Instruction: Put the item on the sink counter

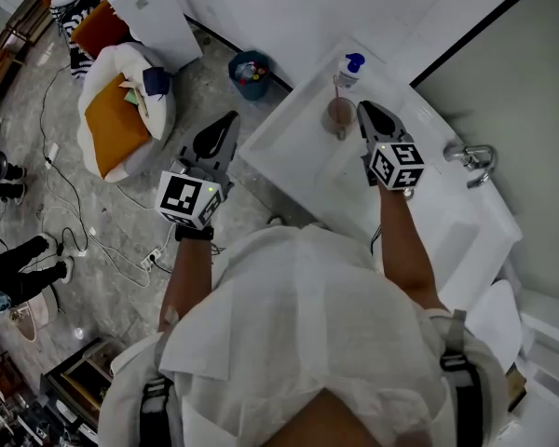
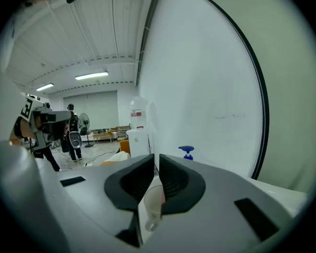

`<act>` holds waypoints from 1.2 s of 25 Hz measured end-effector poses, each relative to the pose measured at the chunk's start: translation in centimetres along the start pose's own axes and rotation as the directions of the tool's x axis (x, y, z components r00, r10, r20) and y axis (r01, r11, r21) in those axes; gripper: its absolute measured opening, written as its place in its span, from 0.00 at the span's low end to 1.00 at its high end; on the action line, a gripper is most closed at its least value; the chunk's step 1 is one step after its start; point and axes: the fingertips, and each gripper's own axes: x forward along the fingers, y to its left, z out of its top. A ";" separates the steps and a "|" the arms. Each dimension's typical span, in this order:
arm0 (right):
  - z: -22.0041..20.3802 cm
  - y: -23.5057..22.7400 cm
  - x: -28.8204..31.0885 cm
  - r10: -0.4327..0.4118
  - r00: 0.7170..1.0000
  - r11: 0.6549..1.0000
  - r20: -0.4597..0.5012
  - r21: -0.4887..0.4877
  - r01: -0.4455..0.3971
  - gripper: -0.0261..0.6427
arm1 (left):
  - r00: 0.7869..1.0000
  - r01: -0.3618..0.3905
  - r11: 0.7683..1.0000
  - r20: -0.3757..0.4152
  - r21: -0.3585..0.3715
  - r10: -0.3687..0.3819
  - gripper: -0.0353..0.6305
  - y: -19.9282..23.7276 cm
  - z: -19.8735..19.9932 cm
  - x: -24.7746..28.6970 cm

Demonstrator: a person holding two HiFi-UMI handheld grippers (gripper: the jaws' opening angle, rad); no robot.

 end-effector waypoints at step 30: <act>6.7 1.7 -12.1 -0.100 0.970 0.989 0.223 -0.086 0.122 0.07 | 0.999 -0.009 1.000 0.034 0.006 0.009 0.08 0.2 1.0 -1.4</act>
